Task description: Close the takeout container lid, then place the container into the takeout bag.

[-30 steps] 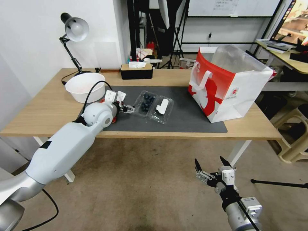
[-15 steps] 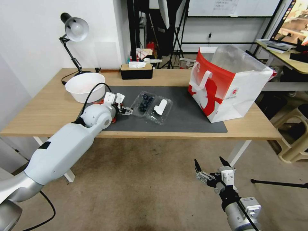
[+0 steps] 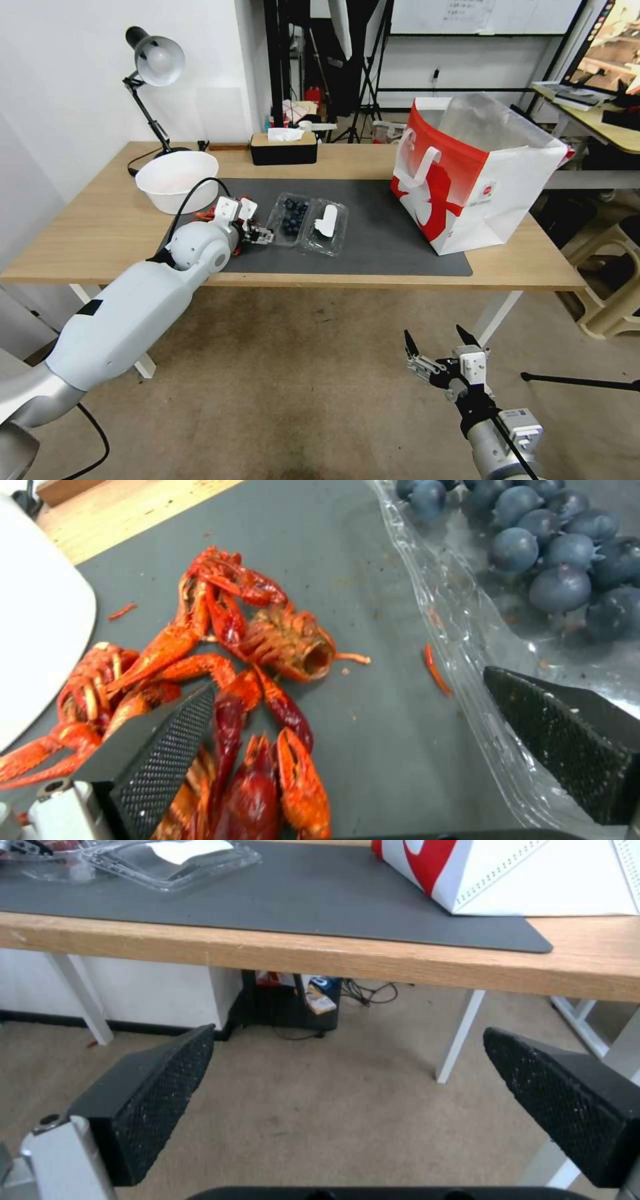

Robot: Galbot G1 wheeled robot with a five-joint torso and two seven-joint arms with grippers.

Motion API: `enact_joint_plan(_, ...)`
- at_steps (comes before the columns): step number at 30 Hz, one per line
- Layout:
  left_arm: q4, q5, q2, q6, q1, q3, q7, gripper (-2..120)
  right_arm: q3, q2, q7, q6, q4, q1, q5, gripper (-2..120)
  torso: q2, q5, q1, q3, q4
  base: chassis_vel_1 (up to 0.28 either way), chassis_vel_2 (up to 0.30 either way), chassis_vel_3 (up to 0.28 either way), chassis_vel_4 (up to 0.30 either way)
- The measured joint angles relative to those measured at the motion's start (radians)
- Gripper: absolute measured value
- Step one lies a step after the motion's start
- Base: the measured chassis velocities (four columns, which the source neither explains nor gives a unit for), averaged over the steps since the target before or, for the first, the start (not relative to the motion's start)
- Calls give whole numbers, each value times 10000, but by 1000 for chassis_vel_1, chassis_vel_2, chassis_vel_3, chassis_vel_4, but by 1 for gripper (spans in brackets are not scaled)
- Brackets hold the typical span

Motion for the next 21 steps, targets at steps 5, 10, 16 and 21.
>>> enact_joint_plan(5,-414,-21,260,1,375,-222,-122,100,-15,-61,8,-27,-39,31,26,100,-1,-2,1,0,0,0,0,0,0)
enact_joint_plan(10,-777,-20,439,-6,813,-432,-230,100,-58,-67,12,-38,-45,46,26,100,0,1,1,0,1,0,0,0,0)
enact_joint_plan(16,-892,-75,488,-5,922,-529,-281,100,-93,-62,12,-40,-53,41,13,100,-1,-1,1,0,0,0,0,0,0)
enact_joint_plan(21,-1058,-207,545,13,901,-582,-349,100,-134,-23,13,-38,-64,35,-28,100,-1,-1,0,1,0,0,0,0,0)
